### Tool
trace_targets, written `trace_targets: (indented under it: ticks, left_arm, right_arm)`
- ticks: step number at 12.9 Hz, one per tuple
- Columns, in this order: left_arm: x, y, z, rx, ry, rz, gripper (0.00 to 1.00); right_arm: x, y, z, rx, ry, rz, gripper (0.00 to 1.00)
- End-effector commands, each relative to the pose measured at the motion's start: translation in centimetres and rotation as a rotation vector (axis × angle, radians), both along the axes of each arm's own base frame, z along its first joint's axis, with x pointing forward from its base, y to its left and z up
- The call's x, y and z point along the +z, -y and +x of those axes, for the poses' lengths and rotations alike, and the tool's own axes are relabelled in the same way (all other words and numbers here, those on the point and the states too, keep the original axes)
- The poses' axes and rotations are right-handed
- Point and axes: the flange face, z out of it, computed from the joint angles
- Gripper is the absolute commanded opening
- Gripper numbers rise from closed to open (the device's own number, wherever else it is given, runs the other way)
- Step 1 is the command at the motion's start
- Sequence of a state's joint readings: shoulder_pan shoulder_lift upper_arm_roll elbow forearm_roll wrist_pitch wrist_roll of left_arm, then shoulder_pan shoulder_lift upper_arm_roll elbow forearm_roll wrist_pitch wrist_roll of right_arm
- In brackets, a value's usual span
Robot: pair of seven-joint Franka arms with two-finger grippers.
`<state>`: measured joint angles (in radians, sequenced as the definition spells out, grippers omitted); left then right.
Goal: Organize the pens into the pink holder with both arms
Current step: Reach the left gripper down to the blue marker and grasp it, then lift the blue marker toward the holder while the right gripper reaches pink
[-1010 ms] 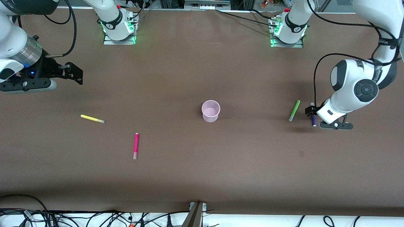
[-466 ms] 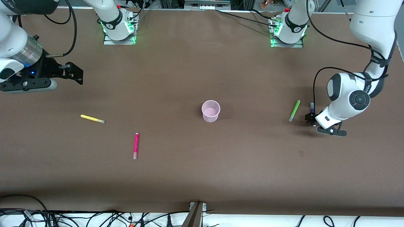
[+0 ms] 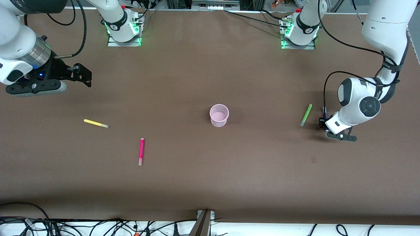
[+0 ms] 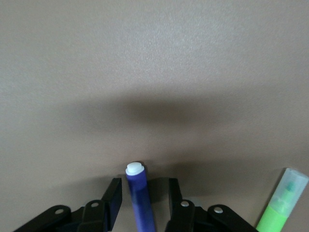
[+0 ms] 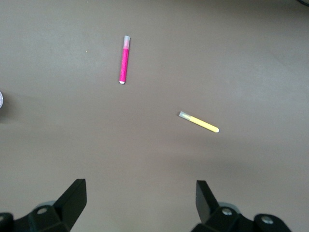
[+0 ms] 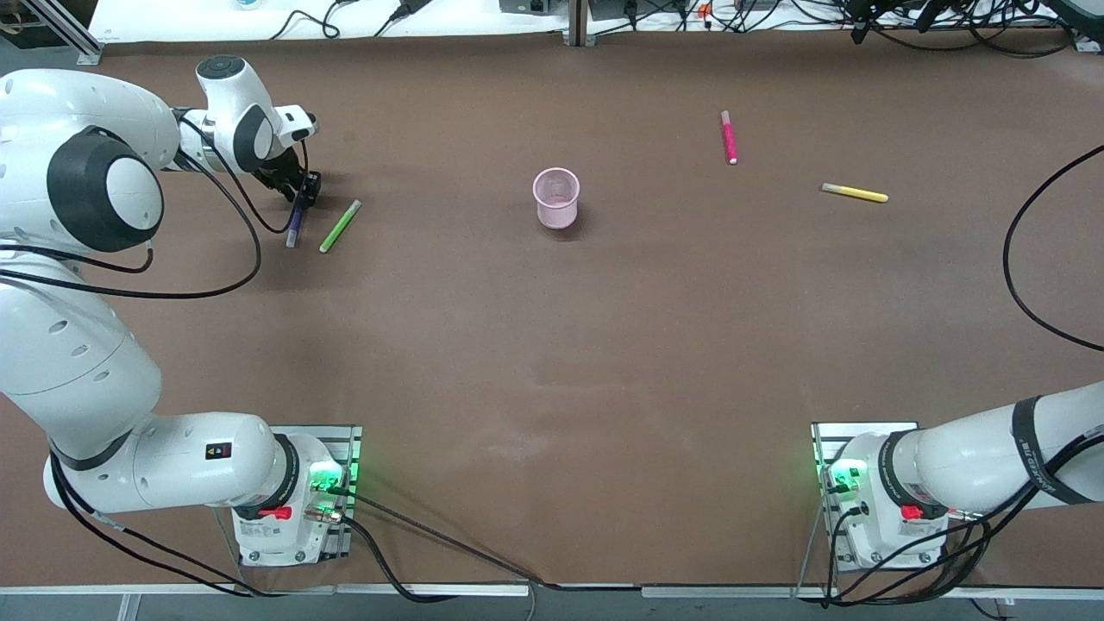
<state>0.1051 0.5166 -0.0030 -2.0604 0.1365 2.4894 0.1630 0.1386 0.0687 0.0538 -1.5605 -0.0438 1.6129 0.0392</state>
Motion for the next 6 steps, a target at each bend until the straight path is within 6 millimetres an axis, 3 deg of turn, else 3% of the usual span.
trace_targets:
  ticks: [1,3,6]
  left_arm:
    - [-0.54,-0.22,0.06,-0.016,-0.007,-0.004,0.41]
    - [-0.72,-0.23,0.16,-0.017,-0.007,-0.004,0.4]
    - [-0.57,-0.16,0.26,-0.026,-0.008,-0.003,0.0]
  right_arm:
    - [0.76,0.0,-0.21,-0.012,0.016,0.0,1.0]
    - [0.77,0.21,0.01,-0.015,0.026,0.002,1.0]
    - [0.79,0.2,0.02,-0.016,0.027,0.004,1.0]
